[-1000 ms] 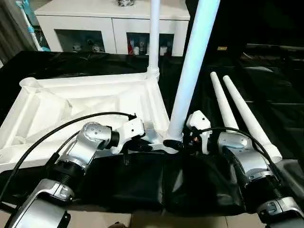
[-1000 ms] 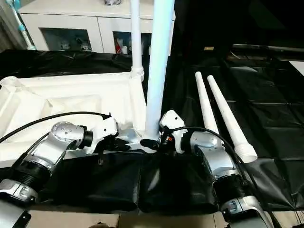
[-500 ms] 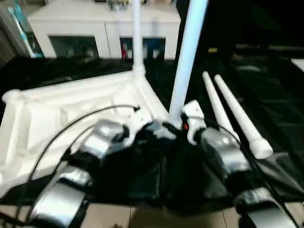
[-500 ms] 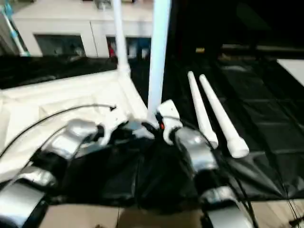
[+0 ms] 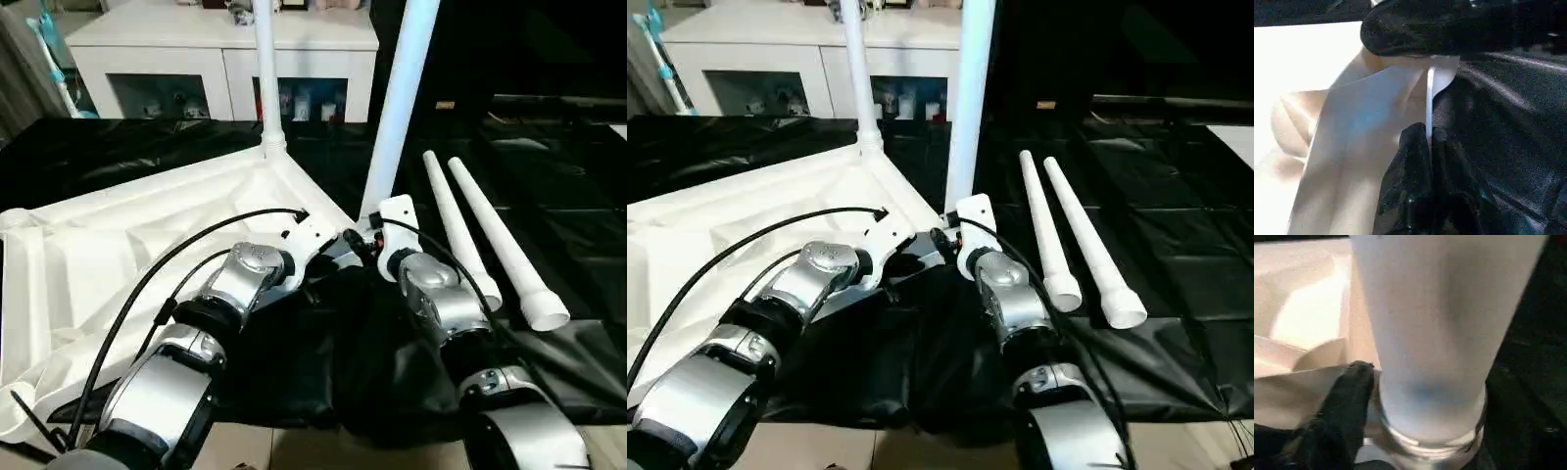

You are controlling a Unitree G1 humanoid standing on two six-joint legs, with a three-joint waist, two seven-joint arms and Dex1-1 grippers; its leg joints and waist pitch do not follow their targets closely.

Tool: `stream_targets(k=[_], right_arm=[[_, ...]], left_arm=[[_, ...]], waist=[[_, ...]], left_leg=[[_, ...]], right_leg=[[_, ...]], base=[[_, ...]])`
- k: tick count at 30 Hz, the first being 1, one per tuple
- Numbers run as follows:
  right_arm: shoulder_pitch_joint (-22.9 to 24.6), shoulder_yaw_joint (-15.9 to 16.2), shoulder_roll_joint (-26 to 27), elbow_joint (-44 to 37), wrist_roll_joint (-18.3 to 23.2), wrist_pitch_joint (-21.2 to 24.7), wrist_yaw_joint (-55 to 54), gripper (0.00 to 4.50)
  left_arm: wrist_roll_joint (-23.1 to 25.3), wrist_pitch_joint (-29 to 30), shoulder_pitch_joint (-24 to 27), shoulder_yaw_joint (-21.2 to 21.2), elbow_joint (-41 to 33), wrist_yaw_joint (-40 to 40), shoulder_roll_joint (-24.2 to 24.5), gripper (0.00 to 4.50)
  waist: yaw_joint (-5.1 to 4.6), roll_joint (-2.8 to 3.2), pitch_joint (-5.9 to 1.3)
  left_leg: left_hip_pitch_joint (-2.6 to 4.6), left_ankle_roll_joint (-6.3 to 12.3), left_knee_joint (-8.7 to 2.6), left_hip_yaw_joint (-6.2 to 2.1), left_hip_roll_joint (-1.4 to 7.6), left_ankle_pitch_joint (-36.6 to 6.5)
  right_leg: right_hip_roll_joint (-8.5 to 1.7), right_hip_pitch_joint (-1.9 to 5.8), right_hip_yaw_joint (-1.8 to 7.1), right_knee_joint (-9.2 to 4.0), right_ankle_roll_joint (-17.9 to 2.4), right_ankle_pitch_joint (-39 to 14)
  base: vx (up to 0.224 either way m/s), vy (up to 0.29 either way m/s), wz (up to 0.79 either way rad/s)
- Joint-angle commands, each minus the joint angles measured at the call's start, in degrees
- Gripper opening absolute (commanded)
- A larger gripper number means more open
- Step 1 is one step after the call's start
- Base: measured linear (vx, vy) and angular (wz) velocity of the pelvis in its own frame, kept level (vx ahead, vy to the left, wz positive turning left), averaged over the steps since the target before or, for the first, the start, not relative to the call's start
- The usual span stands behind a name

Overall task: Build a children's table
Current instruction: Rotate leg to tighten

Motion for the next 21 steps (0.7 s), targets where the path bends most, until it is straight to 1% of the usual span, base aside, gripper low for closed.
stream_targets(k=[1, 2, 3, 4, 5, 6, 7, 8, 9, 10, 11, 12, 13, 14, 15, 16, 17, 18, 19, 20, 21], right_arm=[[0.7, 3.3, 2.9, -1.0, 1.2, 0.1, 4.8, 3.83], [1.2, 3.8, 2.2, -2.4, 1.0, 0.0, 5.8, 3.83], [1.2, 3.8, 2.2, -2.6, 1.0, 0.0, 5.9, 3.88], [3.0, 4.2, 0.2, -6.6, 1.8, 0.0, 10.2, 3.88], [3.8, 4.4, -0.7, -8.0, 2.2, 0.0, 12.1, 3.88], [5.4, 5.0, -2.5, -10.7, 2.9, 0.1, 15.8, 3.88], [5.4, 5.0, -2.5, -10.7, 2.9, 0.1, 15.8, 3.88], [6.4, 5.4, -3.6, -12.1, 3.3, 0.0, 18.0, 3.88], [6.9, 5.6, -4.1, -12.8, 3.4, 0.1, 18.9, 3.88], [8.7, 5.9, -6.8, -15.2, 3.8, -0.3, 22.1, 3.88], [9.1, 5.9, -7.4, -15.8, 4.0, -0.3, 22.9, 3.88], [9.5, 5.9, -8.3, -16.5, 4.1, -0.6, 23.6, 3.88], [9.7, 5.8, -8.7, -16.9, 4.1, -0.8, 23.9, 3.88], [10.0, 5.1, -9.6, -17.5, 4.5, -0.6, 24.7, 3.88], [10.1, 4.9, -9.8, -17.7, 4.6, -0.6, 24.9, 3.88], [10.4, 4.0, -10.7, -18.6, 4.6, -0.6, 25.1, 3.88], [10.4, 4.0, -10.7, -18.6, 4.6, -0.6, 25.1, 3.88], [10.8, 3.3, -11.9, -19.9, 5.0, -1.3, 26.1, 3.88], [10.8, 3.3, -11.9, -19.9, 5.0, -1.3, 26.1, 3.88], [11.1, 2.7, -13.0, -21.1, 5.5, -1.7, 27.0, 3.88], [11.1, 2.7, -13.2, -21.3, 5.6, -1.6, 27.1, 3.88]], left_arm=[[-0.6, -1.3, -0.8, 2.5, 1.1, 6.5, -0.8, 0.0], [-0.6, -1.6, -0.6, 2.6, 1.0, 6.5, -0.7, 0.0], [-0.7, -1.7, -0.6, 2.6, 1.1, 6.5, -0.6, 0.0], [-1.1, -3.3, 0.1, 3.2, 0.6, 5.7, -0.4, 0.0], [-1.3, -3.4, 0.3, 3.5, 0.5, 5.5, -0.3, 0.0], [-1.4, -4.3, 0.8, 3.5, 0.2, 4.7, 0.0, 0.0], [-1.4, -4.3, 0.8, 3.5, 0.2, 4.7, 0.0, 0.0], [-1.4, -5.2, 1.1, 3.4, 0.1, 4.2, 0.2, 0.0], [-1.5, -5.8, 1.3, 3.3, 0.0, 3.8, 0.3, 0.0], [-2.4, -7.1, 2.5, 3.4, -1.3, 1.2, 0.7, 0.0], [-2.6, -7.5, 2.9, 3.3, -1.7, 0.5, 0.9, 0.0], [-3.0, -7.7, 3.4, 3.3, -2.5, -0.7, 1.1, 0.0], [-3.3, -7.8, 3.8, 3.3, -3.0, -1.5, 1.2, 0.0], [-3.6, -8.2, 4.8, 2.9, -4.4, -3.6, 1.7, 0.0], [-3.7, -8.4, 5.1, 2.8, -4.8, -4.1, 1.8, 0.0], [-4.5, -9.1, 6.7, 2.4, -6.6, -6.9, 2.4, 0.0], [-4.5, -9.1, 6.7, 2.4, -6.6, -6.9, 2.4, 0.0], [-5.6, -9.7, 8.9, 1.7, -9.7, -11.6, 3.2, 0.0], [-5.6, -9.7, 8.9, 1.7, -9.7, -11.6, 3.2, 0.0], [-6.0, -9.9, 10.7, 0.9, -12.1, -14.6, 4.0, 0.0], [-6.0, -9.9, 10.9, 0.8, -12.3, -14.8, 4.1, 0.0]], waist=[[-0.22, -0.3, -3.0], [-0.39, -0.41, -2.97], [-0.42, -0.43, -3.07], [-0.52, -0.57, -3.14], [-0.43, -0.67, -3.13], [-0.35, -0.73, -3.37], [-0.23, -0.87, -3.54], [-0.39, -0.81, -3.76], [-0.41, -0.87, -3.78], [-0.27, -1.02, -3.84], [-0.16, -0.92, -3.77], [-0.04, -0.88, -3.78], [0.25, -0.85, -3.94], [0.4, -0.69, -3.86], [0.45, -0.72, -3.9], [0.53, -0.61, -3.84], [0.44, -0.7, -3.75], [0.4, -0.46, -3.8], [0.45, -0.59, -3.83], [0.38, -0.56, -3.79], [0.32, -0.56, -3.7]], left_leg=[[0.59, 1.75, -4.44, -1.6, 2.96, -18.4], [0.39, 1.78, -4.54, -1.68, 2.91, -18.4], [0.38, 1.84, -4.5, -1.67, 2.9, -18.2], [0.13, 2.1, -4.44, -1.66, 2.86, -17.0], [0.09, 2.59, -4.39, -1.54, 2.8, -16.6], [-0.15, 3.34, -4.26, -1.55, 2.86, -15.1], [-0.36, 4.42, -4.08, -1.47, 2.85, -12.9], [-0.54, 5.32, -3.86, -1.37, 2.79, -11.0], [-0.54, 5.8, -3.76, -1.3, 2.81, -10.5], [-0.65, 6.52, -3.54, -1.21, 2.8, -8.8], [-0.73, 7.05, -3.48, -1.14, 2.8, -8.4], [-0.67, 7.46, -3.49, -1.12, 2.97, -8.2], [-0.55, 7.49, -3.44, -1.1, 3.11, -7.7], [-0.53, 7.42, -3.5, -1.11, 3.2, -7.6], [-0.48, 7.42, -3.47, -1.06, 3.17, -7.8], [-0.53, 7.3, -3.54, -1.11, 3.28, -8.2], [-0.65, 7.26, -3.64, -1.1, 3.28, -8.4], [-0.45, 6.92, -3.64, -1.12, 3.28, -8.9], [-0.54, 6.71, -3.72, -1.25, 3.44, -9.1], [-0.43, 6.38, -3.75, -1.18, 3.49, -9.7], [-0.5, 6.3, -3.81, -1.17, 3.49, -9.9]], right_leg=[[-5.31, 2.11, 2.9, -5.77, -8.6, -23.0], [-5.29, 2.25, 2.84, -5.76, -8.2, -23.4], [-5.35, 2.27, 2.88, -5.74, -8.1, -23.2], [-5.41, 2.42, 2.94, -5.65, -8.1, -22.2], [-5.3, 2.51, 2.94, -5.75, -7.9, -21.6], [-5.28, 2.81, 3.0, -5.28, -8.0, -18.9], [-5.27, 2.98, 2.96, -5.04, -8.3, -15.5], [-5.27, 2.97, 2.89, -4.82, -9.2, -12.7], [-5.25, 2.84, 2.82, -4.84, -9.6, -12.1], [-5.25, 3.03, 2.77, -4.67, -10.4, -10.3], [-5.22, 2.92, 2.77, -4.61, -10.7, -9.5], [-5.3, 2.82, 2.75, -4.56, -11.3, -9.3], [-5.33, 2.86, 2.76, -4.38, -11.8, -8.4], [-5.25, 2.73, 2.73, -4.34, -12.2, -7.9], [-5.21, 2.74, 2.73, -4.26, -12.4, -7.7], [-5.36, 2.78, 2.75, -4.29, -12.5, -7.9], [-5.33, 2.83, 2.74, -4.33, -12.4, -8.1], [-5.29, 2.65, 2.7, -4.38, -12.3, -8.7], [-5.48, 2.91, 2.69, -4.25, -12.3, -8.6], [-5.46, 2.72, 2.74, -4.33, -12.1, -9.5], [-5.38, 2.7, 2.75, -4.39, -12.0, -9.7]], base=[[0.0, 0.0, 0.0], [0.0, 0.0, 0.0], [0.0, 0.0, 0.0], [0.0, 0.0, 0.0], [0.0, 0.0, 0.0], [0.0, 0.0, 0.0], [0.0, 0.0, 0.0], [0.0, 0.0, 0.0], [0.0, 0.0, 0.0], [0.0, 0.0, 0.0], [0.0, 0.0, 0.0], [0.0, 0.0, 0.0], [0.0, 0.0, 0.0], [0.0, 0.0, 0.0], [0.0, 0.0, 0.0], [0.0, 0.0, 0.0], [0.0, 0.0, 0.0], [0.0, 0.0, 0.0], [0.0, 0.0, 0.0], [0.0, 0.0, 0.0], [0.0, 0.0, 0.0]])
